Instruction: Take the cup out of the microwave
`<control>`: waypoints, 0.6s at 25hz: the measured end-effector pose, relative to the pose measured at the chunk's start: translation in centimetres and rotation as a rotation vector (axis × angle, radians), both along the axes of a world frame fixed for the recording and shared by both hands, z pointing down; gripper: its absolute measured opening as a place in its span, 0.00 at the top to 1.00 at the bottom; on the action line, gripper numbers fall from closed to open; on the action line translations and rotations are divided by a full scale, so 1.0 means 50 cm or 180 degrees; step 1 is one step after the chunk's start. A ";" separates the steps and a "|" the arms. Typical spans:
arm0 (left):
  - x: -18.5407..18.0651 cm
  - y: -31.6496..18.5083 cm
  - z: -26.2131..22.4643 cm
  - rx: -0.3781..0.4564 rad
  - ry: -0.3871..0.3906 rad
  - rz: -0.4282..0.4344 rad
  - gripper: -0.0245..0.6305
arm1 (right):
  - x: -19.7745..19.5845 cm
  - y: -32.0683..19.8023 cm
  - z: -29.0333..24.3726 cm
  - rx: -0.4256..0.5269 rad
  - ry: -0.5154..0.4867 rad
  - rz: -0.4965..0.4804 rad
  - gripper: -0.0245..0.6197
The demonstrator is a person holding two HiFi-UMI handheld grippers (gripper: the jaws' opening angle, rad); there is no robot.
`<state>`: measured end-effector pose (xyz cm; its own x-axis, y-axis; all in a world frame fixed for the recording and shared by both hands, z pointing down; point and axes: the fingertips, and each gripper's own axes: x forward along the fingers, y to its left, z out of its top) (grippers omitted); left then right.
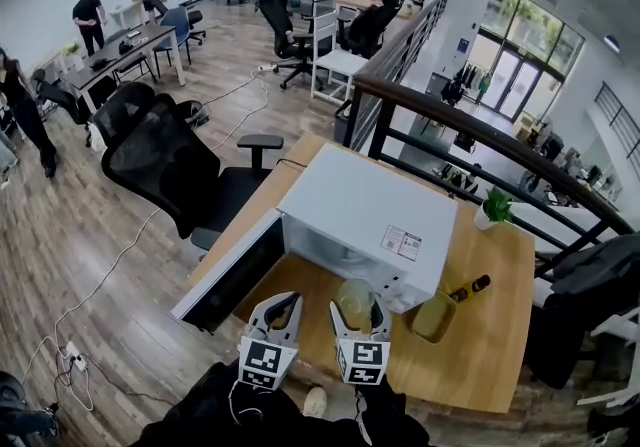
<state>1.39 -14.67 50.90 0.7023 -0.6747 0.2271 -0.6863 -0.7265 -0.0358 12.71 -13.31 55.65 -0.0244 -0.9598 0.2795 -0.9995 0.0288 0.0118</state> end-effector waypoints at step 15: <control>0.036 0.130 -0.029 0.0122 0.0030 0.0053 0.93 | 0.027 0.180 -0.087 0.0242 -0.0082 0.0040 0.38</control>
<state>3.20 -8.17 49.44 0.7155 -0.6709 0.1947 -0.6745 -0.7360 -0.0574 14.06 -4.29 51.30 -0.0185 -0.9785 0.2053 -0.9998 0.0163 -0.0123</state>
